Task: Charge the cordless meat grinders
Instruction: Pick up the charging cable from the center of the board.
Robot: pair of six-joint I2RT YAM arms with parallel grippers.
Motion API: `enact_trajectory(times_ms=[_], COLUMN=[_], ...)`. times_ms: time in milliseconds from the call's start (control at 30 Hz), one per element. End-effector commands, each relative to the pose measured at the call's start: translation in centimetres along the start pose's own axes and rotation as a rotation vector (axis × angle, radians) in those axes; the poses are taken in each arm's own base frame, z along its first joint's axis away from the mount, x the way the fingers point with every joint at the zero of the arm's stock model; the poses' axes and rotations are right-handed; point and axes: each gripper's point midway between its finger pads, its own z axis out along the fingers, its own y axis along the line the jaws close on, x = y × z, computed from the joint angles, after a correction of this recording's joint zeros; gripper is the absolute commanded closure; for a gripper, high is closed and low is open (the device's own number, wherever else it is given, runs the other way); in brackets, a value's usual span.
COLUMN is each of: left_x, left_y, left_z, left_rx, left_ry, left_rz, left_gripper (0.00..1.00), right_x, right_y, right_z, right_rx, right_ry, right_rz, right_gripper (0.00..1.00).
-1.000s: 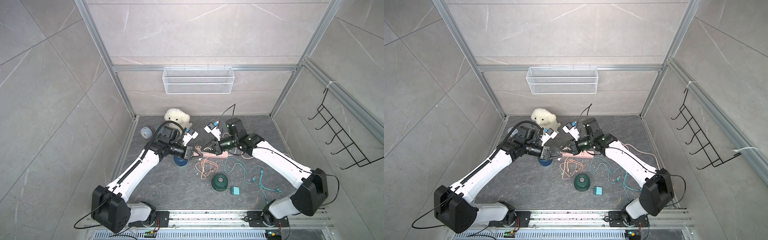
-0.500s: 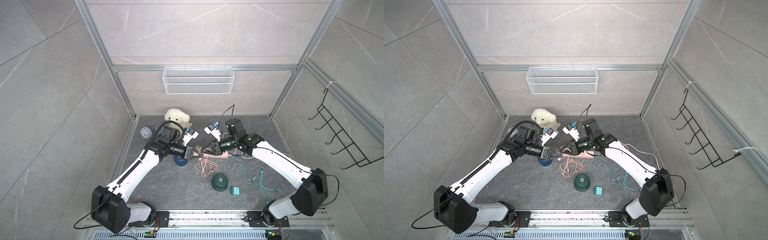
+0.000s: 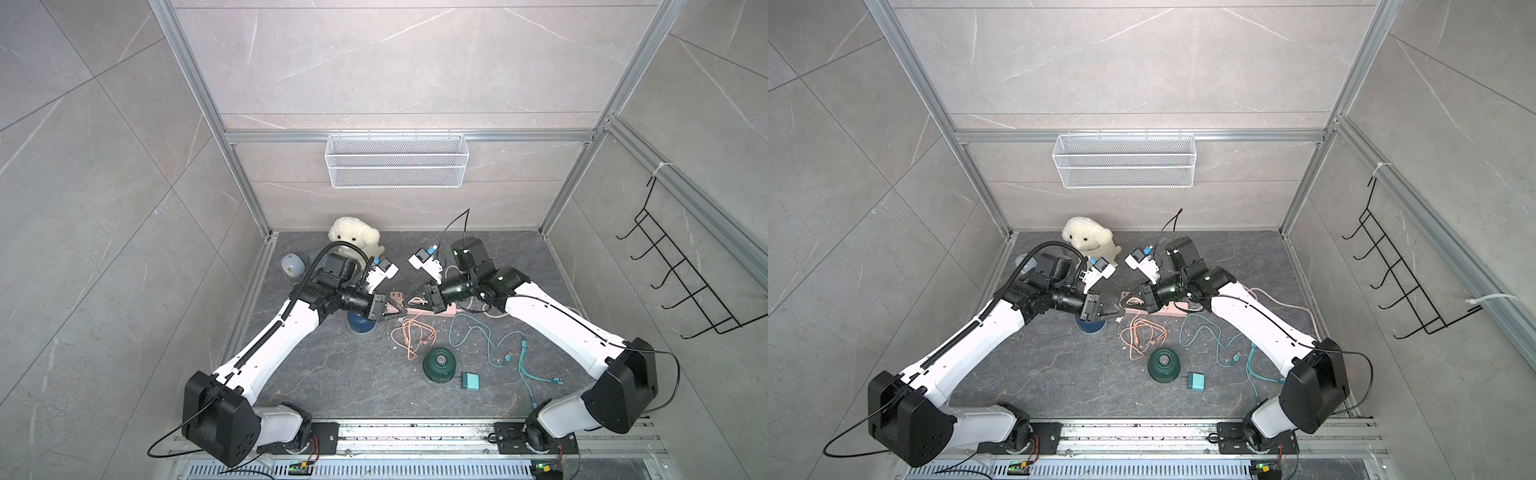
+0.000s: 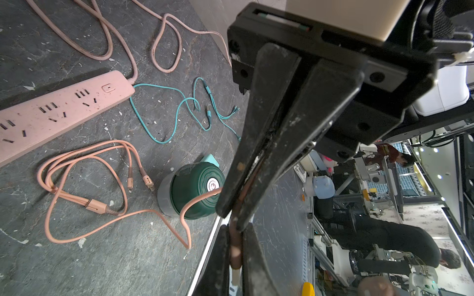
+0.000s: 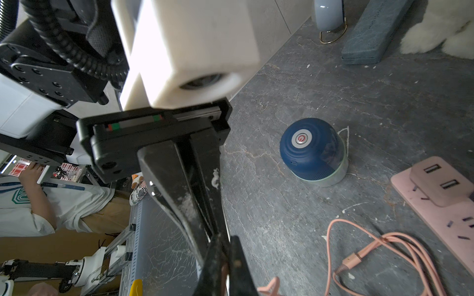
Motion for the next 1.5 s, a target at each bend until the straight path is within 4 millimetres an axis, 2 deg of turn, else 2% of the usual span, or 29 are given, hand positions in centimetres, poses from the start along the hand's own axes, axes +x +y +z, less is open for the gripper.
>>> enact_trajectory(times_ms=[0, 67, 167, 333, 467, 567, 700, 833, 933, 1067, 1200, 1400, 1467], left_x=[-0.8, -0.9, -1.1, -1.0, -1.1, -1.4, -3.1, -4.0, -4.6, -5.5, -5.2, -4.9, -4.7], left_y=[-1.3, -0.7, 0.5, 3.2, 4.4, 5.4, 4.4, 4.3, 4.3, 3.4, 3.4, 2.6, 2.5], left_z=[-0.8, -1.1, -1.8, -1.8, -1.3, -0.7, -0.6, -0.7, -0.6, -0.6, 0.5, 0.9, 0.9], left_rx=[0.011, -0.019, -0.068, -0.147, -0.151, -0.144, -0.075, -0.058, -0.023, 0.048, 0.067, 0.102, 0.098], left_ry=[-0.034, -0.043, -0.078, -0.127, -0.168, -0.196, -0.311, -0.382, -0.43, -0.478, -0.441, -0.416, -0.411], left_rz=[0.054, 0.044, 0.022, -0.006, 0.016, 0.016, 0.097, 0.151, 0.172, 0.197, 0.185, 0.185, 0.182], left_gripper=[0.8, 0.63, 0.51, 0.44, 0.39, 0.38, 0.37, 0.37, 0.38, 0.42, 0.46, 0.54, 0.61], right_x=[0.3, 0.2, 0.0, -0.5, -1.3, -2.0, -2.7, -3.4, -3.6, -3.4, -3.8, -3.9, -4.0], right_y=[-0.4, -1.1, -2.6, -4.3, -4.4, -4.3, -4.2, -4.2, -4.2, -4.4, -4.0, -4.1, -4.1], right_z=[-0.6, -0.9, -1.5, -2.5, -3.2, -3.6, -3.7, -3.7, -3.5, -3.4, -3.5, -3.6, -3.6], right_rx=[0.063, 0.118, 0.23, 0.364, 0.403, 0.41, 0.4, 0.376, 0.352, 0.347, 0.323, 0.327, 0.323], right_ry=[0.002, -0.006, -0.025, -0.084, -0.152, -0.213, -0.271, -0.328, -0.356, -0.374, -0.391, -0.4, -0.402], right_rz=[0.034, 0.05, 0.092, 0.153, 0.191, 0.228, 0.273, 0.329, 0.359, 0.388, 0.394, 0.4, 0.401], right_gripper=[1.0, 1.0, 1.0, 1.0, 1.0, 1.0, 1.0, 1.0, 1.0, 1.0, 1.0, 1.0, 1.0])
